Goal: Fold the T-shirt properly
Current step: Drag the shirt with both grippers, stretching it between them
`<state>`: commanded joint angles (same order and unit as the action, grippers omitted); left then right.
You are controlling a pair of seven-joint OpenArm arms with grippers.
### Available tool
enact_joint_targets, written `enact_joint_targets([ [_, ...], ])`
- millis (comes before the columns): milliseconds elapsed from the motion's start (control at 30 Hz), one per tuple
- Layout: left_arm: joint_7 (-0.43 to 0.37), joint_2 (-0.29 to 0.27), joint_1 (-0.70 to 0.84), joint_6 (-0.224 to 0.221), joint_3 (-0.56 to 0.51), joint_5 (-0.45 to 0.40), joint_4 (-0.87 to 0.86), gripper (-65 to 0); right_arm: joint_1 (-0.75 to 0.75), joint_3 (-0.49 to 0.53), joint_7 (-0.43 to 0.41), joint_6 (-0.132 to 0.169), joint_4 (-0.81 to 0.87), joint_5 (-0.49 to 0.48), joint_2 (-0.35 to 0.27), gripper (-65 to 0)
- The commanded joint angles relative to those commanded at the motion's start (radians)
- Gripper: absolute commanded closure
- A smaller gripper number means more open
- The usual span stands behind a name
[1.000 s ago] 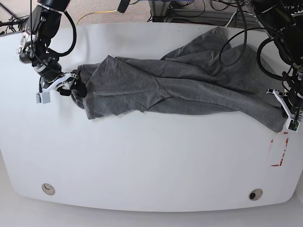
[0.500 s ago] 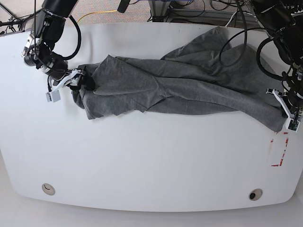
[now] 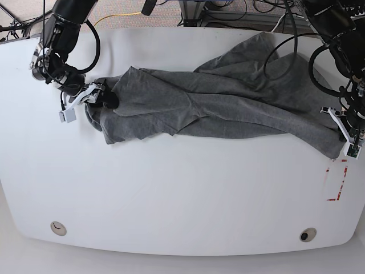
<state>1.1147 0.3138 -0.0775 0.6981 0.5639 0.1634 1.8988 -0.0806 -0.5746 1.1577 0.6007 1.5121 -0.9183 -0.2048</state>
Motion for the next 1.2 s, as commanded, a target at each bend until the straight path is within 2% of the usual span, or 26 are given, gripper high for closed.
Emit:
enact_joint_targets([
  [233, 0.0, 0.0, 0.0, 0.0, 0.0, 0.0, 0.0, 0.0, 0.003, 0.006, 0.003, 0.0, 0.002, -0.008, 0.002, -40.1],
  [333, 0.0, 0.0, 0.0, 0.0, 0.0, 0.0, 0.0, 0.0, 0.006, 0.008, 0.003, 0.0, 0.003, -0.008, 0.029, -40.1],
  [867, 0.002, 0.0, 0.002, 0.0, 0.002, 0.0, 0.0, 0.0, 0.097, 0.051, -0.003, 0.0, -0.002, 0.002, 0.057, -39.2],
  [967, 0.002, 0.0, 0.002, 0.0, 0.002, 0.0, 0.0, 0.0, 0.114, 0.055, -0.005, 0.0, -0.002, 0.002, 0.057, -31.2],
  [1133, 0.002, 0.0, 0.014, 0.0, 0.003, 0.0, 0.0, 0.0, 0.126, 0.049, -0.005, 0.0, -0.003, 0.002, 0.052, -8.1],
  [1200, 0.002, 0.0, 0.018, 0.0, 0.0, 0.0, 0.0, 0.0, 0.126, 0.049, -0.005, 0.0, -0.003, 0.002, 0.051, -1.1],
])
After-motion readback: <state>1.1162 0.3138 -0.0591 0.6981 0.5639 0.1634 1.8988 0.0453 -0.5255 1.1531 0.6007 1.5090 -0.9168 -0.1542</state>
